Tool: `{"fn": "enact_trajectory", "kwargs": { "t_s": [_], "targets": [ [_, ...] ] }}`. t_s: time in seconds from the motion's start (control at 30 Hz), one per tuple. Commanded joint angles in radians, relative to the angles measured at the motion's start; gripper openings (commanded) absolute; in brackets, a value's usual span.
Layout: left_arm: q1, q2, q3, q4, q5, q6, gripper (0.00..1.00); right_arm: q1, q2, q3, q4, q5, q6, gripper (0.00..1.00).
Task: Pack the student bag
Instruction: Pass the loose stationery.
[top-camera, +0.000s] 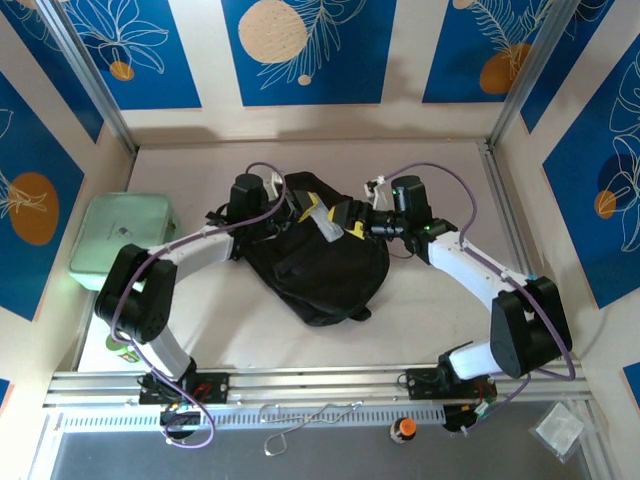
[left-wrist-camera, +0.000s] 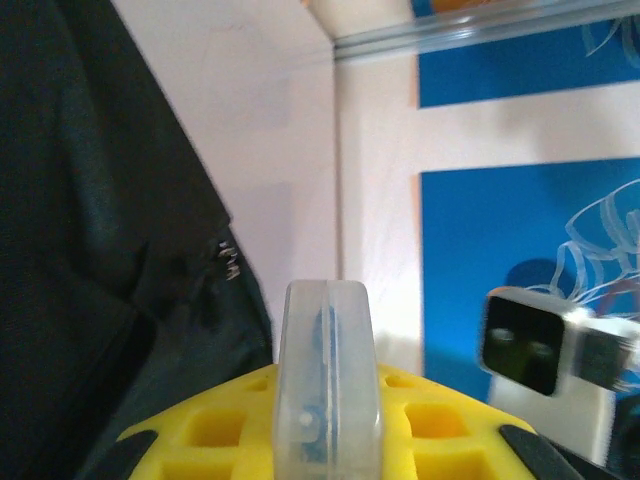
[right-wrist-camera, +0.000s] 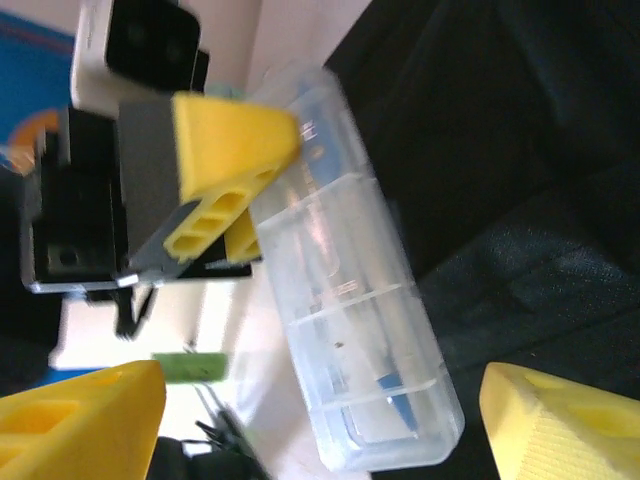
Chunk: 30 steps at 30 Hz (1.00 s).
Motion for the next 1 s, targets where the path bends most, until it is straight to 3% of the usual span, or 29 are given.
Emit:
{"fn": "enact_trajectory", "kwargs": {
  "t_s": [0.0, 0.2, 0.63, 0.97],
  "targets": [
    [0.010, -0.033, -0.013, 0.250, -0.008, -0.116, 0.12, 0.007, 0.019, 0.005, 0.141, -0.084, 0.208, 0.82],
    [0.010, -0.028, -0.019, 0.315, -0.028, -0.146, 0.13, 0.013, 0.055, 0.014, 0.213, -0.132, 0.271, 0.78],
    [0.012, -0.064, -0.061, 0.257, -0.035, -0.090, 0.17, 0.016, 0.023, -0.049, 0.351, -0.113, 0.322, 0.47],
    [0.012, -0.067, -0.091, 0.310, -0.031, -0.130, 0.22, 0.018, 0.032, -0.077, 0.471, -0.108, 0.390, 0.42]
  ]
}}
